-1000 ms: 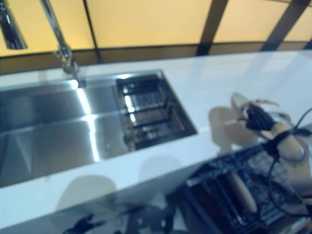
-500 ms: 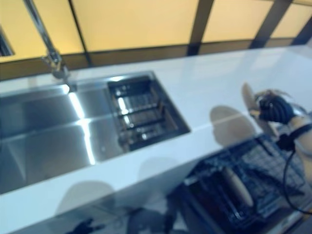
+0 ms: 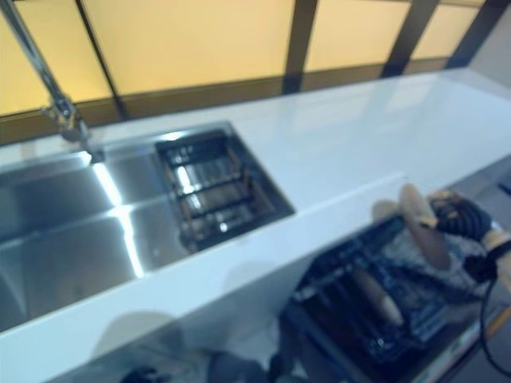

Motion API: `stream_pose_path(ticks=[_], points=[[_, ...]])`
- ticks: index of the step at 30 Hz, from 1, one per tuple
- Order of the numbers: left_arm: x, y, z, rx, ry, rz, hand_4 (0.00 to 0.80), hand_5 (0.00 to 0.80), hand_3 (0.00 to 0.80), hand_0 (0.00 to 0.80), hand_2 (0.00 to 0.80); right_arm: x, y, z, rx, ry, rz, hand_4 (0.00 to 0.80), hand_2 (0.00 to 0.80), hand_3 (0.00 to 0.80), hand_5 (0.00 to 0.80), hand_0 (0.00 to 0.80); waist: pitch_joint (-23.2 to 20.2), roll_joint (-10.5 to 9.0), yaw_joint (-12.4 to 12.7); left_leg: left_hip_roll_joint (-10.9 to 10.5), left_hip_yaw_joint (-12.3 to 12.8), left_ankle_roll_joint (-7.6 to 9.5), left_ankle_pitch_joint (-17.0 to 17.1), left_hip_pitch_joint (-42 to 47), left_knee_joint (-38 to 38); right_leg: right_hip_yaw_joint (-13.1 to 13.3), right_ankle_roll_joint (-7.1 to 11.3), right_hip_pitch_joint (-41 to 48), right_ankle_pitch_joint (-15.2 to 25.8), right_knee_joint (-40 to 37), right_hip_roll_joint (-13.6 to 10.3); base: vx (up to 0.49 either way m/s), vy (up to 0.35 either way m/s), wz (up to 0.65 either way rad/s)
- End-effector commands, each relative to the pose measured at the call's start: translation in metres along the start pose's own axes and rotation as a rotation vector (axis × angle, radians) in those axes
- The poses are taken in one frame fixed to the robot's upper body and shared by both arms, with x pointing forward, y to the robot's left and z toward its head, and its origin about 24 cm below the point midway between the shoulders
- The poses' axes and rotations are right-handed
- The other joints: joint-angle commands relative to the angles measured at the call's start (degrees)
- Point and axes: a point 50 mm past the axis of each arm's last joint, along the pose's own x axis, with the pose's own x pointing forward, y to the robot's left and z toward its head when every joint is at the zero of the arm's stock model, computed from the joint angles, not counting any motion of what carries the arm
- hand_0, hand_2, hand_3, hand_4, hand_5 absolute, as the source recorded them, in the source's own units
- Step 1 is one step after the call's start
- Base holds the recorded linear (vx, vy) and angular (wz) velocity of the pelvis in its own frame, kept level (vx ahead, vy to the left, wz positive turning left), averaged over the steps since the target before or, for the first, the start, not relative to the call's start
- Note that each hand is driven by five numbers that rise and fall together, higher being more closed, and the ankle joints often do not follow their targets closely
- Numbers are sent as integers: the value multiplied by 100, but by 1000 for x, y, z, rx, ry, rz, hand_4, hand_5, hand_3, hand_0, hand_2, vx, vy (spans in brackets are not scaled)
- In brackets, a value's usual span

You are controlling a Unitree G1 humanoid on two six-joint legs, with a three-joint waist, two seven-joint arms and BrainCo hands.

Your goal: Take plates into dishwasher

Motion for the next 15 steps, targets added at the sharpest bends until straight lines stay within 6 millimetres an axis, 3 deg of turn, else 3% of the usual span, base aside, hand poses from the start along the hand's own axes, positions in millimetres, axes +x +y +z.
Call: stream_pose_path(ticks=[1,8,15], points=[[5,23,21,22,-59,65,0,0,0,0,0,-7,-35,5,23,-72,-175,800,800,800,800,800,-8,-206,-74,49,-60,189,54,-108,-12,-228,242,403,-359,129,-41,9,-50,-3],[4,26,18,32,-56,67,0,0,0,0,0,-16,-46,-10,25,-12,-222,800,800,800,800,800,21,-187,-144,89,-31,154,77,-108,-12,-179,209,366,-365,126,19,4,-42,-3],[5,25,22,46,-69,60,0,0,0,0,0,-18,-41,-17,-1,29,-150,800,800,800,800,800,62,-189,-182,128,-2,139,95,-117,-12,-140,190,329,-372,131,63,7,-46,-3]])
